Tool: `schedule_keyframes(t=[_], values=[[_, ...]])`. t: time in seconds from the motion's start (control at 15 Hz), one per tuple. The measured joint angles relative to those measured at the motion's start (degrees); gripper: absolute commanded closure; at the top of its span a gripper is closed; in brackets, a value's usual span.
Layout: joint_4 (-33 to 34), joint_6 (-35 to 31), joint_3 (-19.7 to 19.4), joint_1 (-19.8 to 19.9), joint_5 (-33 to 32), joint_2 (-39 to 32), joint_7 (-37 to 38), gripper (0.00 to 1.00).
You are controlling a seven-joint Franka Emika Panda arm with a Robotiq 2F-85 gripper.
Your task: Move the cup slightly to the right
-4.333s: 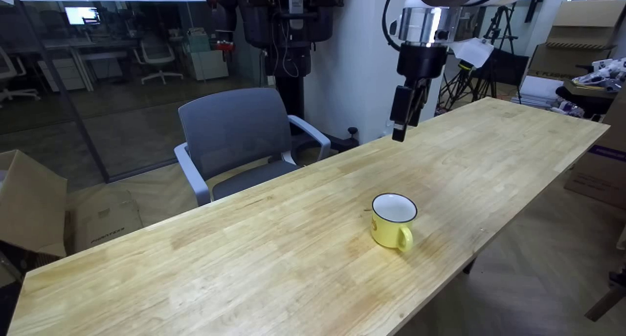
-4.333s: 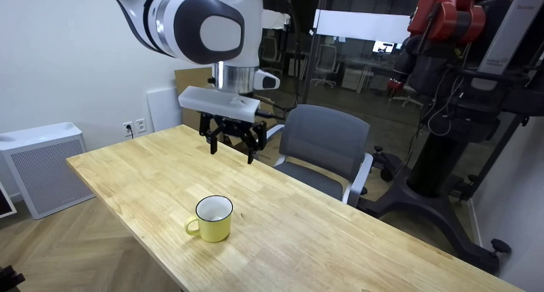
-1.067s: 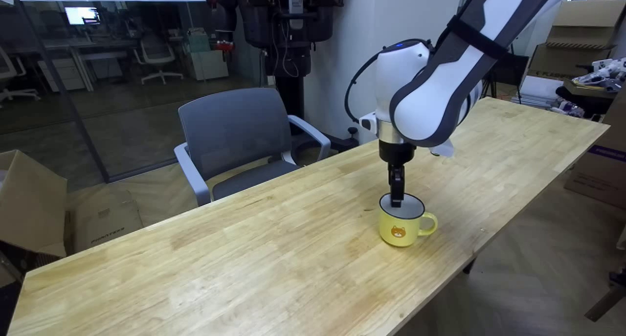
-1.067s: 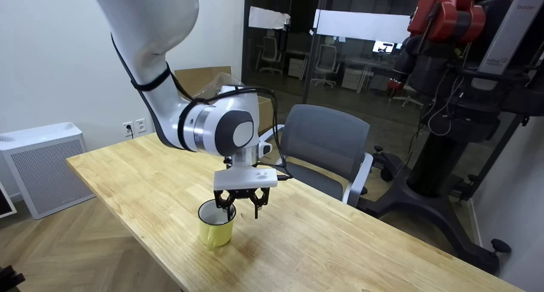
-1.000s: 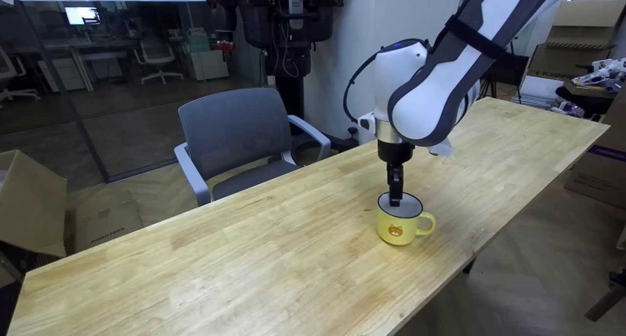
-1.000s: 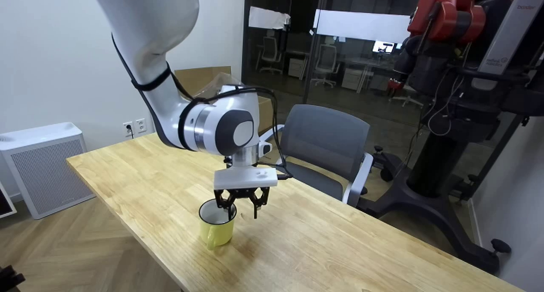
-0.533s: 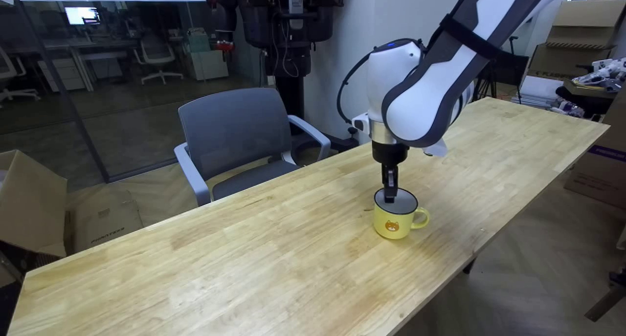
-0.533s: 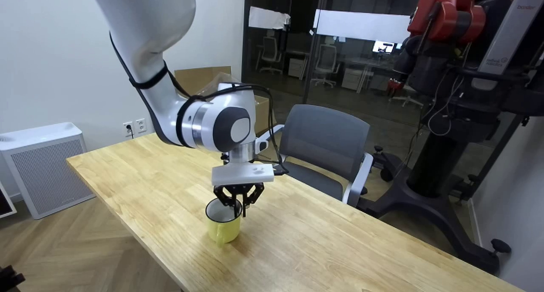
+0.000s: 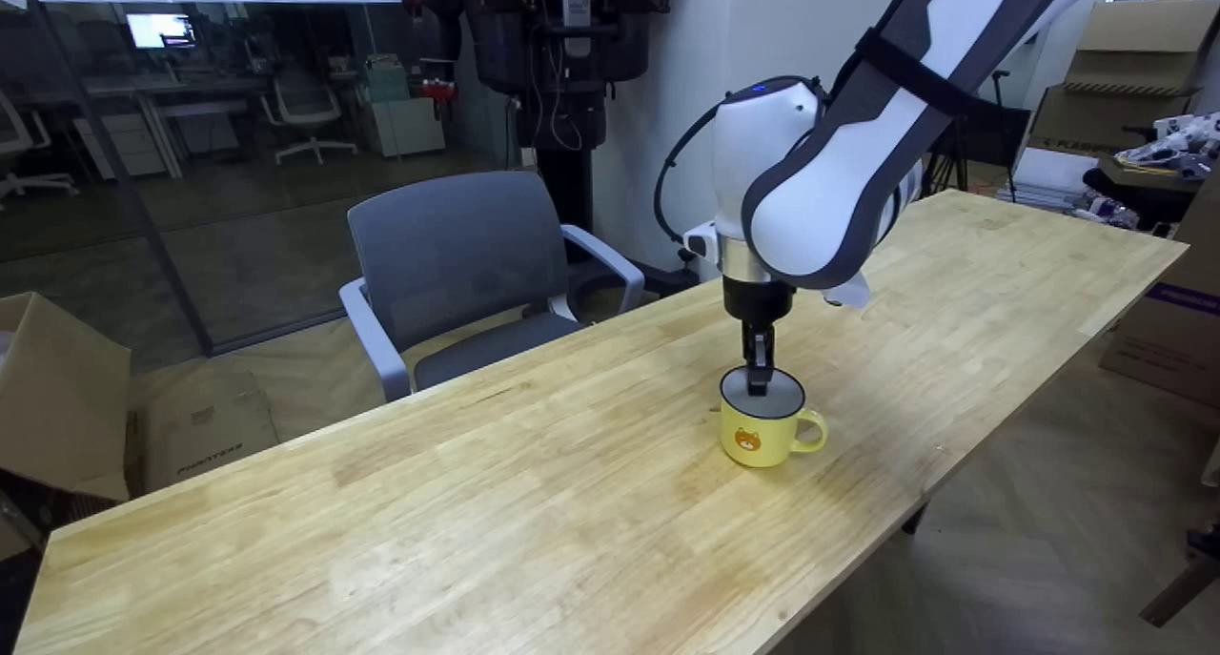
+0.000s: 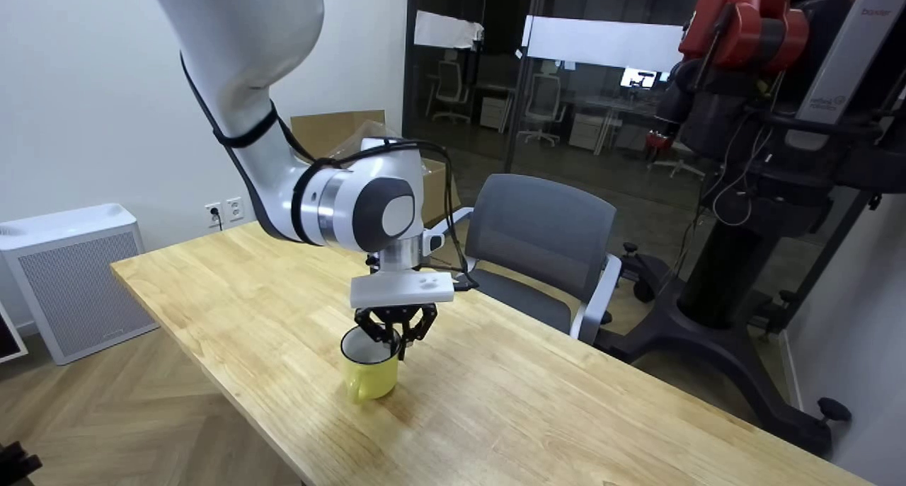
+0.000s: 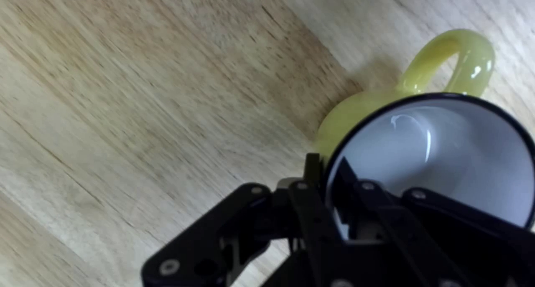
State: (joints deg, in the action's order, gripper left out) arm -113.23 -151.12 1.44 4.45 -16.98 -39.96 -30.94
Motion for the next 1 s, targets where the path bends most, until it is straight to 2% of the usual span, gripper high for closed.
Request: schedule_keyframes(t=[0.2, 0.4, 1.0], values=[[-0.02, -0.08, 0.08, 0.22, 0.72, -0.01, 0.40, 0.97], [0.40, -0.66, 0.10, 1.44, 4.94, -0.03, 2.92, 0.97], [6.97, 2.92, -1.46, 10.84, 16.20, -0.48, 7.58, 0.97]])
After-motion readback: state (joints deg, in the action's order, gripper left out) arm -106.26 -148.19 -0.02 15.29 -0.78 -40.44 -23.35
